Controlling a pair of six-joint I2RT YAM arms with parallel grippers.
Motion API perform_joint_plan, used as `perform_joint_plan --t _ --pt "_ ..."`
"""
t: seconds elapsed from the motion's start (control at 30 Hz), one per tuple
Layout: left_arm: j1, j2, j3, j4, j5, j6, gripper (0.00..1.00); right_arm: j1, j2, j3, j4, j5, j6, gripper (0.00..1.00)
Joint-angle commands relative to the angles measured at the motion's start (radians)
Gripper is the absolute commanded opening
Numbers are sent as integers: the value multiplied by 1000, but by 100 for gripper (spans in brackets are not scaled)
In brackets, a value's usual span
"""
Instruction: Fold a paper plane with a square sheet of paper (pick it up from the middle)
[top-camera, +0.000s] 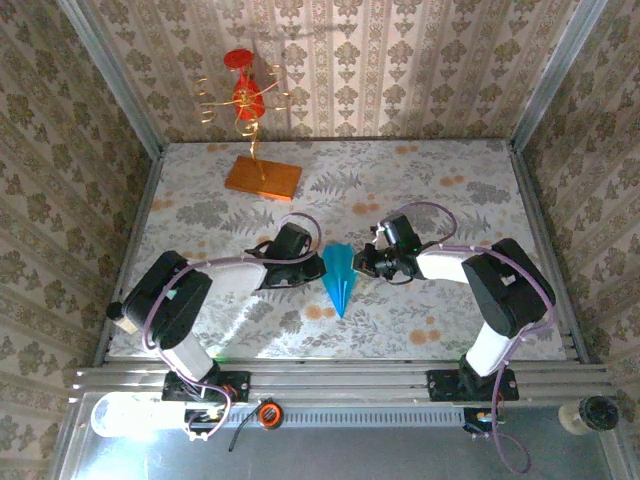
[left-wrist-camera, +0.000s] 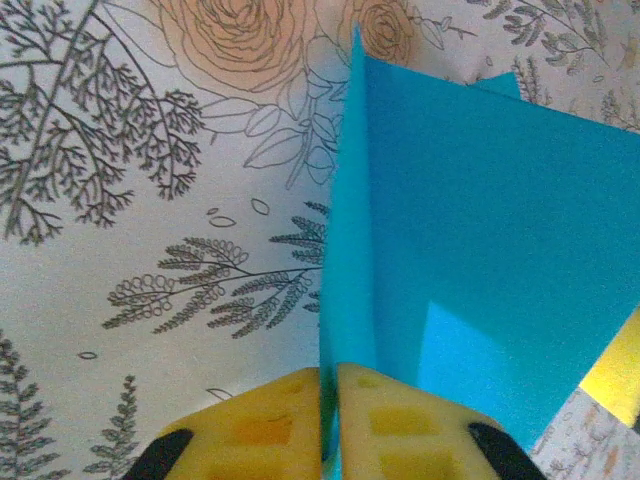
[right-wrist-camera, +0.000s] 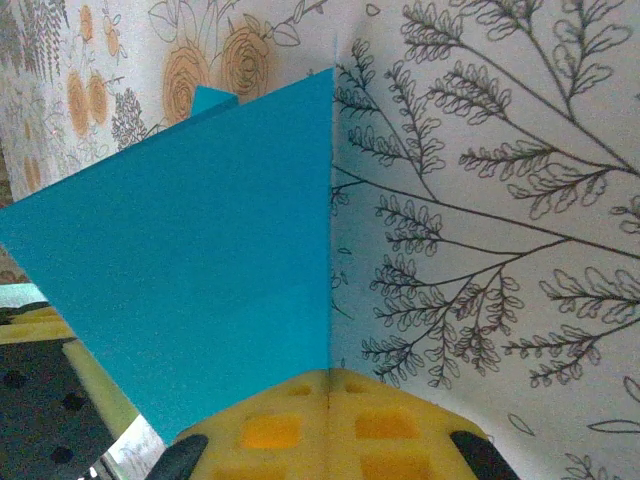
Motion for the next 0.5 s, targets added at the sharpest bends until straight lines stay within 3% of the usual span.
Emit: perform_joint_plan --t 0.0,0.27,0.47 --pt "7 -21 18 -37 -38 4 11 -14 -10 -18 26 -20 0 3" --pt "9 -37 40 -122 -99 16 11 -29 3 -30 53 -21 20 3" --pt "8 -72 62 -194 -144 36 29 -28 20 -39 71 -34 35 3"
